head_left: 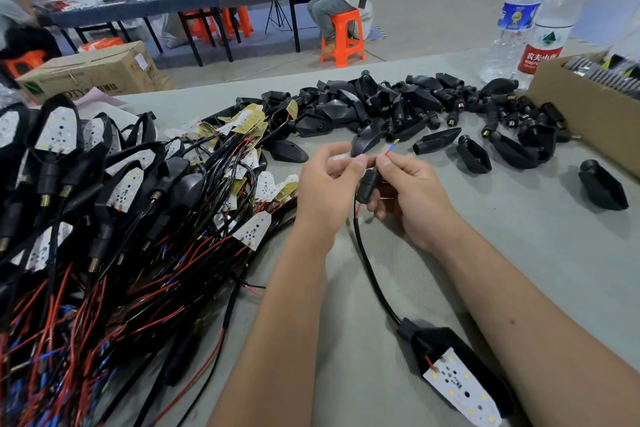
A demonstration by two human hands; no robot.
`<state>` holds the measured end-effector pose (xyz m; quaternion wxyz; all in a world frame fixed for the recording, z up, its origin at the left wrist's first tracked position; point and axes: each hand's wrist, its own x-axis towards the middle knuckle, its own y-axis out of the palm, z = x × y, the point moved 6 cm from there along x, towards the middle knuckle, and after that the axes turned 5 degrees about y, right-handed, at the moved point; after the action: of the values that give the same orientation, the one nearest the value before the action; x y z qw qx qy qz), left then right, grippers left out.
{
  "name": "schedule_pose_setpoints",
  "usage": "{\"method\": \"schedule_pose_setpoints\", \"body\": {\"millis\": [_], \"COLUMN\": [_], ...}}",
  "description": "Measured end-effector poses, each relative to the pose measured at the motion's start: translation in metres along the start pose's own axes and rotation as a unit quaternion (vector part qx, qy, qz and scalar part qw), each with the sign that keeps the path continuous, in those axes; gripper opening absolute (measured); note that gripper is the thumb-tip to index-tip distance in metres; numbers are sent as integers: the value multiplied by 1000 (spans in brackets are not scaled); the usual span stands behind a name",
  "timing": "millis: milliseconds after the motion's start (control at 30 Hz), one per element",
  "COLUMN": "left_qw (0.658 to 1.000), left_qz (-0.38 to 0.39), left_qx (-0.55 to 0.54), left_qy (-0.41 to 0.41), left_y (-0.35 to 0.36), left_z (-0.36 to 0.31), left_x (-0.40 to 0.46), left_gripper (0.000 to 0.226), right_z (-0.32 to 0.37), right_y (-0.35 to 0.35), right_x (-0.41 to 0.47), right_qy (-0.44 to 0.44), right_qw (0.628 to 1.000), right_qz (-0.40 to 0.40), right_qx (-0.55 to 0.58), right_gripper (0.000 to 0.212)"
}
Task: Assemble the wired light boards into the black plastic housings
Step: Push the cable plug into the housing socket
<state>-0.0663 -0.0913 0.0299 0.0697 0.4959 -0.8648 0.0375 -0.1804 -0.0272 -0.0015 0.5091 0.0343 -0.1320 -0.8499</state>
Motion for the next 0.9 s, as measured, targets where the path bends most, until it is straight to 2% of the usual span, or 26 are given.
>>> {"method": "schedule_pose_setpoints", "body": {"millis": [100, 200, 300, 400, 500, 567, 667, 733, 833, 900], "left_qw": [1000, 996, 995, 992, 981, 980, 992, 999, 994, 990], "left_qz": [-12, -58, -44, -14, -65, -71, -53, -8, 86, 109], "left_qx": [-3, 3, 4, -66, -140, -155, -92, -25, 60, 88], "left_qy": [-24, -62, -86, -106, -117, -98, -62, -46, -27, -21], "left_y": [1, -4, -6, -2, -10, -14, -21, -23, -19, -15], "left_z": [6, 12, 15, 16, 17, 14, 10, 8, 7, 7], "left_x": [-4, -4, -2, -4, -3, 0, 2, 3, 2, 0], "left_gripper": [14, 21, 25, 21, 19, 10, 12, 17, 18, 17], "right_z": [0, 3, 6, 7, 8, 8, 4, 2, 1, -1], "right_y": [3, 1, 0, 3, 5, 4, -10, -20, -26, -25], "right_x": [-2, -2, -2, -4, -6, -5, -1, 0, 1, 1], "right_qy": [-11, -22, -29, -29, -25, -15, 18, 29, 41, 50], "right_qw": [1000, 999, 1000, 999, 998, 1000, 996, 987, 981, 981], "right_qz": [15, 2, 9, 43, 53, 27, -76, -130, -151, -150], "right_qx": [-19, -31, -4, 3, -7, -1, 44, 85, 112, 114], "right_gripper": [28, 31, 32, 31, 31, 32, 31, 32, 33, 33]}}
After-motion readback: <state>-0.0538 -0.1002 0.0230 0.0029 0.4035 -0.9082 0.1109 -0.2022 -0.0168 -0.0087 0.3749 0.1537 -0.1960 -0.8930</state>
